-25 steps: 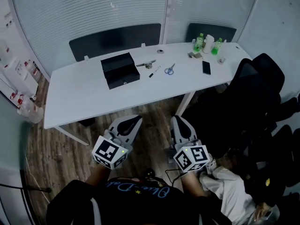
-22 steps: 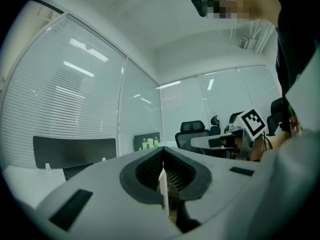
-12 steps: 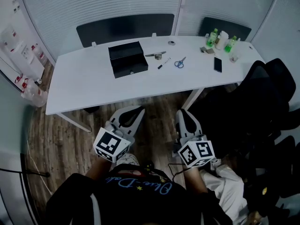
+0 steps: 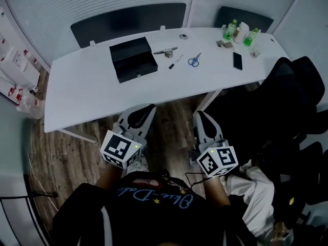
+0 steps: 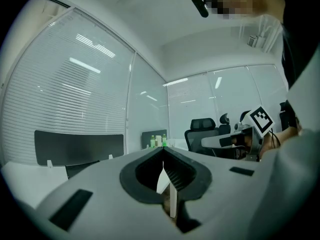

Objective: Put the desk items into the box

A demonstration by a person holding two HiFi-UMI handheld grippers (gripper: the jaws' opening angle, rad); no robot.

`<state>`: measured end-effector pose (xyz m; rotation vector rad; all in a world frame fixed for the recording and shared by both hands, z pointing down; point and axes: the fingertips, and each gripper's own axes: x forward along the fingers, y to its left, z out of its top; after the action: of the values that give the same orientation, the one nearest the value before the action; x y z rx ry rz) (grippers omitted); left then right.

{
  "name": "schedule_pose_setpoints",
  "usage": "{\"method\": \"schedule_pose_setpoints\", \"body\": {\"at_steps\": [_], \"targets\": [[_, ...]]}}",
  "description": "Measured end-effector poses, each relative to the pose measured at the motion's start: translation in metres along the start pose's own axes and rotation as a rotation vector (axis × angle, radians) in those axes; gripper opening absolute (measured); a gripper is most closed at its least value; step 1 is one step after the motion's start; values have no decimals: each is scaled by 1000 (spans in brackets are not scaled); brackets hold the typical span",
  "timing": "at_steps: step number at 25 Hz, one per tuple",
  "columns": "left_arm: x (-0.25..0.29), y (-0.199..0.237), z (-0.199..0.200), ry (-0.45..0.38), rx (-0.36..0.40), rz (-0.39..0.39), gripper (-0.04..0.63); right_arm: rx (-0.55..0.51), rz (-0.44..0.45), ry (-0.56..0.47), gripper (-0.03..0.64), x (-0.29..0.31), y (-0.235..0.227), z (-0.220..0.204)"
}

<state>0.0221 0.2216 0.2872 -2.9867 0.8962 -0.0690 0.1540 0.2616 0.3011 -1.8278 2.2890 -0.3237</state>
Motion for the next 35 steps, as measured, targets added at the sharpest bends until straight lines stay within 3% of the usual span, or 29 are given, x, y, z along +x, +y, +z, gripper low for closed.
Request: {"method": "schedule_pose_setpoints", "body": {"at_steps": [14, 35], "targets": [[71, 82, 9, -2, 33, -99, 9, 29, -89, -16, 11, 91, -25, 14], [114, 218, -3, 14, 18, -236, 9, 54, -219, -10, 11, 228, -17, 1]]}}
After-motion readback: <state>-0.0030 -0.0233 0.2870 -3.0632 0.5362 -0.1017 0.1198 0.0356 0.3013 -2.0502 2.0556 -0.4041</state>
